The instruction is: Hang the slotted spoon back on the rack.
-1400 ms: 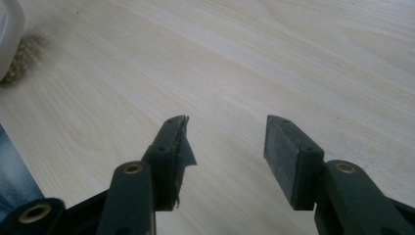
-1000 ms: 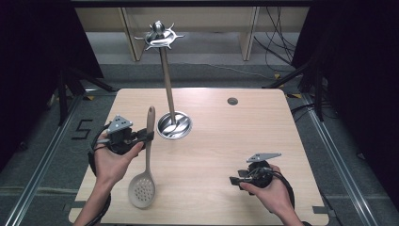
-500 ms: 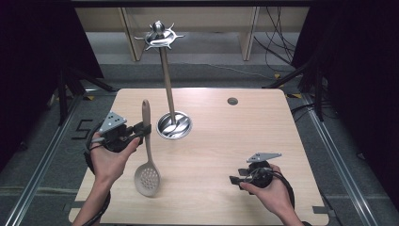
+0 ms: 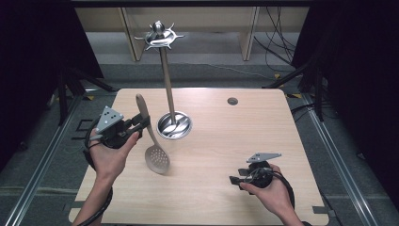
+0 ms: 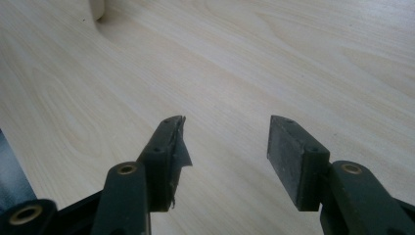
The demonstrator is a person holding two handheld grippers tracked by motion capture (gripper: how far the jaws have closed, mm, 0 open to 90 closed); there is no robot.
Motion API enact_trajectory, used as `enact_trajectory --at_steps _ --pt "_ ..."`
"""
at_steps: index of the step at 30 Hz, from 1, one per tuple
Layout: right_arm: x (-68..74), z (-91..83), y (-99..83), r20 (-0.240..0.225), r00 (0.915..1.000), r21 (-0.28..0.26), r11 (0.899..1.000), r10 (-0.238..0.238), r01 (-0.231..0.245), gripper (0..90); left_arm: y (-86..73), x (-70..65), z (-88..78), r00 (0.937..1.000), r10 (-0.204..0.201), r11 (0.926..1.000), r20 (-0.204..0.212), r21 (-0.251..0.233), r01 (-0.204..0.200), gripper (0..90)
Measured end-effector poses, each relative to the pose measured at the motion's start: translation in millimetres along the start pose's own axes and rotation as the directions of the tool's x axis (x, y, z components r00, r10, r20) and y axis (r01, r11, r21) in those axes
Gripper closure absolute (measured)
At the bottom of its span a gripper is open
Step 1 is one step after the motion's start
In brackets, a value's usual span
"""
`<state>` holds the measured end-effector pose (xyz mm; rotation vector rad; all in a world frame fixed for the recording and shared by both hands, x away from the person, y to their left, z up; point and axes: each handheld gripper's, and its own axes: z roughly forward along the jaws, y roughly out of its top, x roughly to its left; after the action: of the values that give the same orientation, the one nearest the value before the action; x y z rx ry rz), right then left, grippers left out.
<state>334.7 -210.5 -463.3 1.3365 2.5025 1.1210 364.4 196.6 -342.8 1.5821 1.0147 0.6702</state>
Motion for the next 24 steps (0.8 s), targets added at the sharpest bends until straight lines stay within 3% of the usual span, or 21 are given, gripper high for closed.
enact_trajectory --at_steps 10,24 --pt "0.1 0.8 -0.1 -0.003 1.0 0.002 1.0 0.001 -0.001 48.4 5.8 1.0 1.3 1.0 -0.005 0.9983 0.006 -0.059 0.005 70.4" --pt "-0.2 -1.1 0.3 -0.002 1.0 0.001 1.0 -0.008 0.008 48.4 13.2 0.3 2.9 0.9998 -0.003 0.995 0.022 -0.1 0.006 70.4"
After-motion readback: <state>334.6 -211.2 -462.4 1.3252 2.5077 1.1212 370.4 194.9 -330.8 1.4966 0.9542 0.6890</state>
